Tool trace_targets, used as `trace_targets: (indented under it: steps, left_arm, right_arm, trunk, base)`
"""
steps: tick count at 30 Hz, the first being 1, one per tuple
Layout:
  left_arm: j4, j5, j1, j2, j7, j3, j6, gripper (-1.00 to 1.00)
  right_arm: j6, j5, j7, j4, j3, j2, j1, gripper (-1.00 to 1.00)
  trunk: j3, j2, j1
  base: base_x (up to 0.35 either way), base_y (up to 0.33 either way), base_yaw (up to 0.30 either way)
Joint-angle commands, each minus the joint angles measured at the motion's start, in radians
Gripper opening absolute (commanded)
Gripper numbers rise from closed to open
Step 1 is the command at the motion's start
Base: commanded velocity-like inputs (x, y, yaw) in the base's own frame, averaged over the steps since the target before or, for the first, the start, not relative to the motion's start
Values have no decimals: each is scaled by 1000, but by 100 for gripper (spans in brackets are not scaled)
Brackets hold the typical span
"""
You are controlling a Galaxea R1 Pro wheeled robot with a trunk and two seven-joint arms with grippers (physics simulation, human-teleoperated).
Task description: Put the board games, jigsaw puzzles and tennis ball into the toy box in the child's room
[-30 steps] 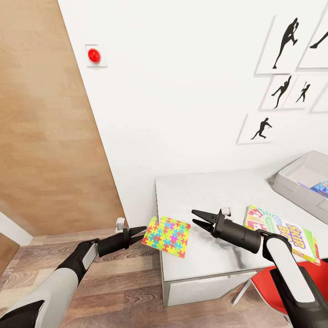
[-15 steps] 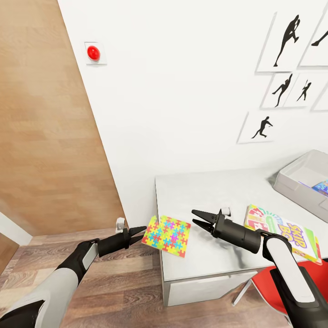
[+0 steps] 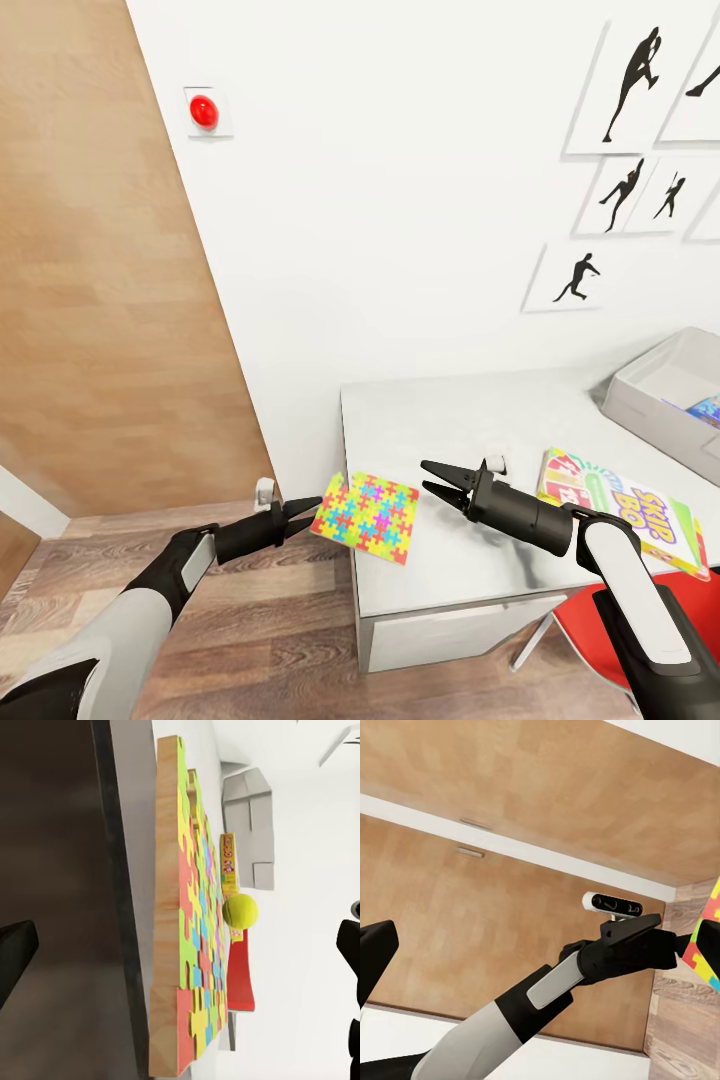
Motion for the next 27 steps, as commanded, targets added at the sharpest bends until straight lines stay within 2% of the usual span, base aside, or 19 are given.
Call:
trace_targets:
  steps: [1,12,19,27]
  left_arm:
    - [0,1,-1,0,-2,2,9,100]
    - [0,-1,0,-2,-2,2,9,100]
    - [0,-2,3,-2,-2,1,9,100]
    - [0,-1,4,-3,-2,2,9,100]
  right_arm:
    - [1,9,10,0,0,-1,-1,100]
    - [1,9,10,0,0,-1,-1,100]
    - [1,9,10,0,0,-1,-1,100]
    - [1,9,10,0,0,-1,-1,100]
  trunk:
    - [-1,-1,0]
    - [-1,-1,0]
    - [-1,-1,0]
    - [-1,-1,0]
  base:
    - [0,0,0]
    - [-2,-4,0]
    - [-68,-126,0]
    - [-13,-25,0]
